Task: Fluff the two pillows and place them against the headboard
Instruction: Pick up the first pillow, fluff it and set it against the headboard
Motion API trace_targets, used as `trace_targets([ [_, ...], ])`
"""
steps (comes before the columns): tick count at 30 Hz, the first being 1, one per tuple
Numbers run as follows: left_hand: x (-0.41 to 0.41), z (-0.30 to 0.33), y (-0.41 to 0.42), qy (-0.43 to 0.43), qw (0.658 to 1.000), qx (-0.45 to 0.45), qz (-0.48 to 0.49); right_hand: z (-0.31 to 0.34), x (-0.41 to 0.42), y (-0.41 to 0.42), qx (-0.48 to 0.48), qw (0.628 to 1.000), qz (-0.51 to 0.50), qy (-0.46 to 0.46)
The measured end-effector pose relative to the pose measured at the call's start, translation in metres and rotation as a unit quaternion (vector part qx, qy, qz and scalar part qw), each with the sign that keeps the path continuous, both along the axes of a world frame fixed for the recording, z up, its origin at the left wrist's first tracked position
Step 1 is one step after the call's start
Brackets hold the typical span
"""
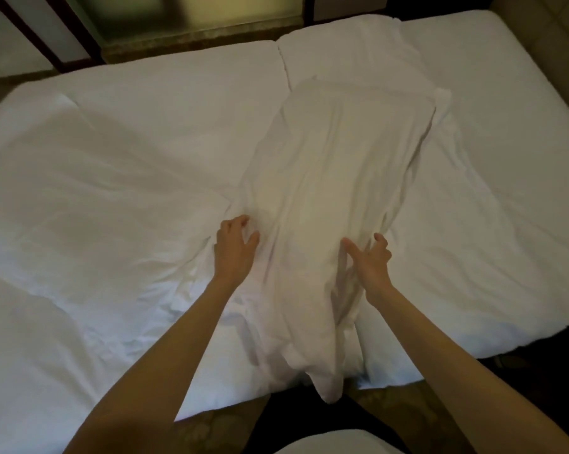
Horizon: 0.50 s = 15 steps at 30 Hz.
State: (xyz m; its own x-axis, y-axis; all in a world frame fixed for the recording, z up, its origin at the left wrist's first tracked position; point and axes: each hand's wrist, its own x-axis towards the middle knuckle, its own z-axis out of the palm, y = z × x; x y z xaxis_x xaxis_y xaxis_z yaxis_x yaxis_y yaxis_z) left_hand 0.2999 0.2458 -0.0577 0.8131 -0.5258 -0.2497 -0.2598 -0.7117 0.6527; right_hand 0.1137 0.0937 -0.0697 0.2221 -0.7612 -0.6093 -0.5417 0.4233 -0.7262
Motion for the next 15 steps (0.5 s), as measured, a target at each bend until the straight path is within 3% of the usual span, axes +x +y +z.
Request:
trace_targets([
  [2,0.023,-0.007,-0.009,0.01,0.999,0.03,0.023,-0.008,0.005,-0.005,0.01,1.0,-0.027,0.006],
  [7,0.083,-0.03,-0.037,0.133,0.988,0.067,0.044,-0.03,0.022,-0.016,0.064,0.997,-0.049,0.021],
  [12,0.11,-0.048,-0.056,0.24,0.97,0.021,0.036,-0.048,0.041,-0.026,0.075,0.996,-0.034,0.045],
  [15,0.112,-0.058,-0.06,0.256,0.966,0.028,0.036,-0.054,0.049,-0.034,0.078,0.994,-0.047,0.053],
])
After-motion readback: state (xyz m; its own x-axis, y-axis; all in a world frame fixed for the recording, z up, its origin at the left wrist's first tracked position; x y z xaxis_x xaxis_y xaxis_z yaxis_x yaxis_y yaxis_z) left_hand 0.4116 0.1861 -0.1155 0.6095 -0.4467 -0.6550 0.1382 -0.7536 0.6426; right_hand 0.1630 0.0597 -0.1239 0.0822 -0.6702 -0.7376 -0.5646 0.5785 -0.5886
